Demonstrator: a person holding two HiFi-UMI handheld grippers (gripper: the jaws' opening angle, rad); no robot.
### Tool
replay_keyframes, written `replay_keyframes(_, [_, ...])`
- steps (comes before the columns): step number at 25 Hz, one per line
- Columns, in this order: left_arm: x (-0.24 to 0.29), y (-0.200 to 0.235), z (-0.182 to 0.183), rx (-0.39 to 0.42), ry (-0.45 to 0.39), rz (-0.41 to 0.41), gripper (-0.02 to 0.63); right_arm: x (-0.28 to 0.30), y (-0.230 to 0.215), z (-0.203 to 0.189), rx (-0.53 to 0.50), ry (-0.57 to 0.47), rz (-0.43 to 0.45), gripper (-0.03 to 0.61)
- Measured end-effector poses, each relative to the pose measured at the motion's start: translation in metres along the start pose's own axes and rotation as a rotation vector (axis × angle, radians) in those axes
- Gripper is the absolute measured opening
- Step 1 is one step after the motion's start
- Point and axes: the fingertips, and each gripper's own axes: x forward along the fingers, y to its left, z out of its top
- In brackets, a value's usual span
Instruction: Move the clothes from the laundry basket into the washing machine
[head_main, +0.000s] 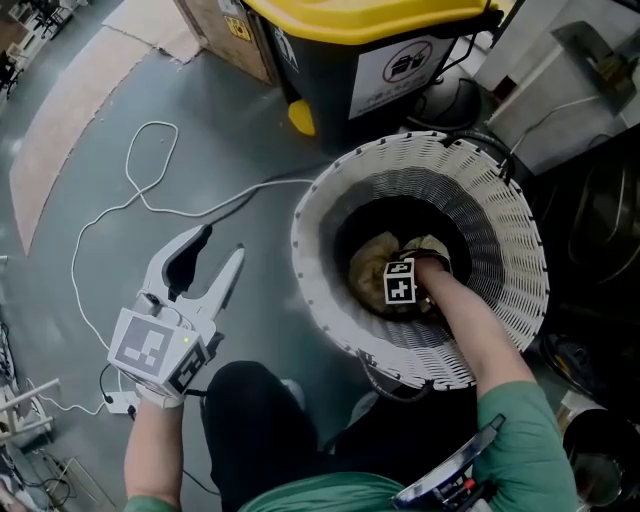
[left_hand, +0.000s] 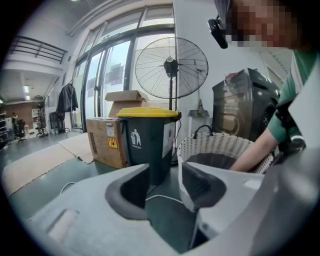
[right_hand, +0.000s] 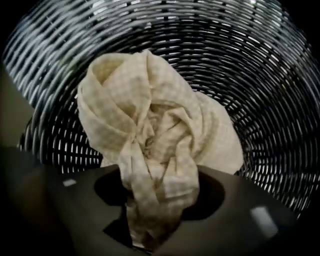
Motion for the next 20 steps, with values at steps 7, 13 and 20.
replay_keyframes(7, [0.0,-0.005,0.004,0.006,-0.008,-0.018,0.193,-0.005,0.011,-0.005,0.035,0.027,0.053,0.167])
replay_keyframes(13, [-0.005,-0.001,0.013,0.001,-0.029,-0.021,0.189,-0.03,0.008,-0.005,0.095,0.021,0.064,0.156])
replay_keyframes(20, [-0.01,-0.006,0.036,0.005,-0.071,-0.048,0.184,-0.078,0.005,0.0,0.205,-0.074,0.011,0.156])
